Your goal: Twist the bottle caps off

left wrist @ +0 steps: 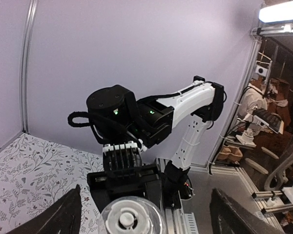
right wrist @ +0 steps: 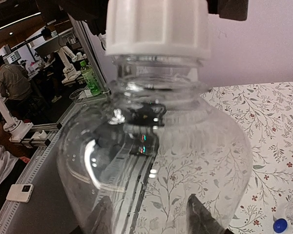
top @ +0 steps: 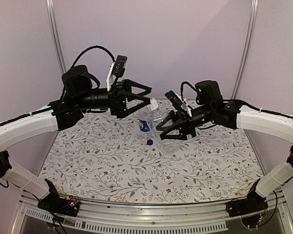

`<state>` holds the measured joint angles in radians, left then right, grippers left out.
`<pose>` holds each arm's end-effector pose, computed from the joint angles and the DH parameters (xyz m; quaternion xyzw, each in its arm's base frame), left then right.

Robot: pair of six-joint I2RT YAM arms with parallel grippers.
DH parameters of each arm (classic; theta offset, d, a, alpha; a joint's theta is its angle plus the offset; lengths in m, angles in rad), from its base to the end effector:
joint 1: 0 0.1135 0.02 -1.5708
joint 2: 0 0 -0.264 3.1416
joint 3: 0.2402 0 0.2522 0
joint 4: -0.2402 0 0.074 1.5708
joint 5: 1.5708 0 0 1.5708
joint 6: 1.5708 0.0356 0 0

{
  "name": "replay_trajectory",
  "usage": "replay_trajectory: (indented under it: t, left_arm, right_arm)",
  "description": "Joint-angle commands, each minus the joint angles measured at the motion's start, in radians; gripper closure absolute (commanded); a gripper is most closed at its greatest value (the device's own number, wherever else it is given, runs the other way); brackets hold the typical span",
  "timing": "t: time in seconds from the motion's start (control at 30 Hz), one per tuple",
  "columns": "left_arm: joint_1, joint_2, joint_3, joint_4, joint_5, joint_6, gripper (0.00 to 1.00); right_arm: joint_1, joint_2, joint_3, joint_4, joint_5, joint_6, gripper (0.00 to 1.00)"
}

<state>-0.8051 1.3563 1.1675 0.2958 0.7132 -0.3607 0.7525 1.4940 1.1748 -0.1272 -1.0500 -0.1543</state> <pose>0.2022 -0.2440 0.3952 0.3913 0.5536 -0.5785 0.4536 0.2226 0.2507 0.3172 -0.5609 0.5411 0.5412 0.3158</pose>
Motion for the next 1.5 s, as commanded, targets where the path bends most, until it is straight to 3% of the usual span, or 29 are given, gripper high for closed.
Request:
replay_trajectory:
  t: [0.0, 0.27, 0.57, 0.7, 0.8, 0.93, 1.0, 1.17, 1.3, 1.47]
  left_arm:
    - [0.012, 0.065, 0.016, 0.121, 0.178, -0.02, 0.12]
    - [0.01, 0.144, 0.031, 0.241, 0.287, -0.082, 0.25]
    - [0.01, 0.178, 0.013, 0.328, 0.334, -0.153, 0.54]
    - [0.01, 0.179, 0.012, 0.317, 0.33, -0.151, 0.62]
    - [0.01, 0.168, 0.015, 0.272, 0.3, -0.126, 0.74]
    - [0.01, 0.134, 0.013, 0.177, 0.174, -0.096, 0.93]
    - [0.008, 0.112, 0.013, 0.118, 0.078, -0.098, 0.97]
    - [-0.02, 0.059, 0.017, -0.066, -0.249, -0.161, 0.94]
    - [-0.105, 0.035, 0.063, -0.211, -0.538, -0.163, 0.92]
    - [-0.178, 0.07, 0.16, -0.371, -0.708, -0.161, 0.83]
  right_arm:
    - [0.001, -0.003, 0.019, 0.011, -0.128, -0.008, 0.53]
    - [0.001, 0.004, 0.02, 0.011, -0.153, -0.008, 0.53]
    - [0.002, 0.011, 0.014, 0.014, -0.149, -0.007, 0.53]
    - [0.002, 0.012, 0.017, 0.015, -0.142, -0.005, 0.53]
    - [0.002, 0.01, 0.018, 0.014, -0.12, -0.004, 0.53]
    - [0.001, 0.003, 0.018, 0.008, -0.04, 0.005, 0.53]
    - [0.001, -0.002, 0.02, 0.001, 0.025, 0.013, 0.53]
    - [0.001, -0.003, 0.045, -0.04, 0.212, 0.024, 0.53]
    - [0.001, 0.001, 0.061, -0.07, 0.341, 0.025, 0.53]
    - [0.001, 0.009, 0.059, -0.083, 0.403, 0.011, 0.53]
